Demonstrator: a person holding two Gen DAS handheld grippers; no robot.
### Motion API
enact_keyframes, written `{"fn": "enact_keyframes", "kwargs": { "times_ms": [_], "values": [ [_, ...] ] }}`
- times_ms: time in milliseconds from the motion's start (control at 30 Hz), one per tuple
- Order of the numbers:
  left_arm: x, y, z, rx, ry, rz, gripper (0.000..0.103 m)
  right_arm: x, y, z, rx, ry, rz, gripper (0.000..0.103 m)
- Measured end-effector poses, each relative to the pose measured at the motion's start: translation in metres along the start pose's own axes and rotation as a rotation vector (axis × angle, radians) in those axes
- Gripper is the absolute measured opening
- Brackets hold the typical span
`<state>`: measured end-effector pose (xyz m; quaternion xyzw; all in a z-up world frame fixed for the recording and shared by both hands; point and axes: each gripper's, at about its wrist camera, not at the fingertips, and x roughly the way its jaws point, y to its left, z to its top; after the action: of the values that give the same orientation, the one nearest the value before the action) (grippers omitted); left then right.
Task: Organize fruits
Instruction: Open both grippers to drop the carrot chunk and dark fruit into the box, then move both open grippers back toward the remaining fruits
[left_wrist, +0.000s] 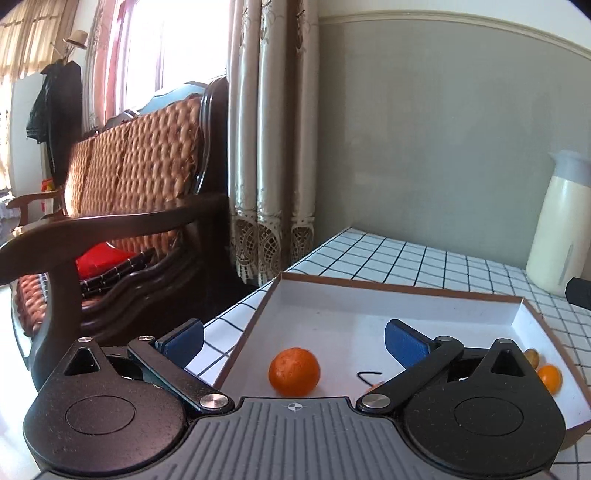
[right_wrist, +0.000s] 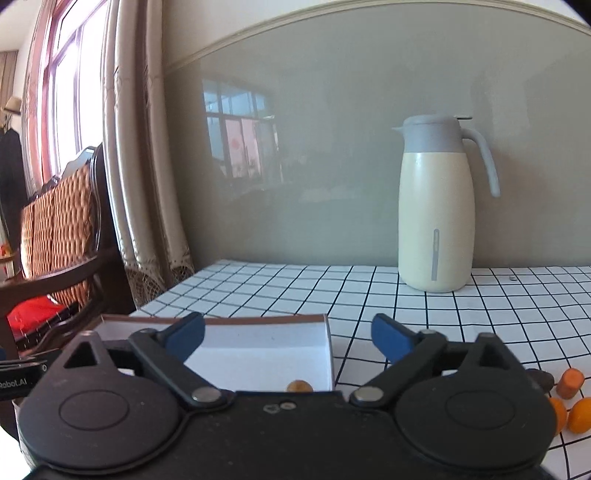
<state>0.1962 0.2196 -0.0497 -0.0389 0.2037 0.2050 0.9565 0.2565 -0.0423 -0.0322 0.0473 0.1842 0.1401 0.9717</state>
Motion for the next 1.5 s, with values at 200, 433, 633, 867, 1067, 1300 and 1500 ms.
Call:
{"fn": "enact_keyframes", "kwargs": {
  "times_ms": [200,433,633,867,1067,1300,1500],
  "values": [
    [-0.005,-0.001,0.005,0.001,-0.004,0.008,0.103,-0.005,0.002,0.005,0.008,0.002,0.015,0.097],
    [-0.018,0.001,0.009,0.001,-0.016,0.009,0.103,-0.019,0.005,0.01,-0.006,0.002,0.027,0.097],
    [-0.033,-0.002,0.013,0.016,-0.034,0.007,0.103,-0.035,0.003,0.013,-0.012,0.004,0.034,0.097],
    [-0.051,-0.003,0.014,0.028,-0.053,0.004,0.103,-0.058,-0.001,0.015,-0.015,-0.005,0.033,0.097],
    [-0.067,-0.012,0.014,0.049,-0.075,-0.023,0.103,-0.077,-0.012,0.011,-0.008,-0.006,0.017,0.097],
    [-0.085,-0.037,0.013,0.075,-0.083,-0.075,0.103,-0.1,-0.034,0.006,0.005,-0.009,-0.029,0.097],
    [-0.1,-0.063,0.01,0.103,-0.08,-0.133,0.103,-0.117,-0.059,0.002,0.035,-0.007,-0.078,0.097]
  ]
}}
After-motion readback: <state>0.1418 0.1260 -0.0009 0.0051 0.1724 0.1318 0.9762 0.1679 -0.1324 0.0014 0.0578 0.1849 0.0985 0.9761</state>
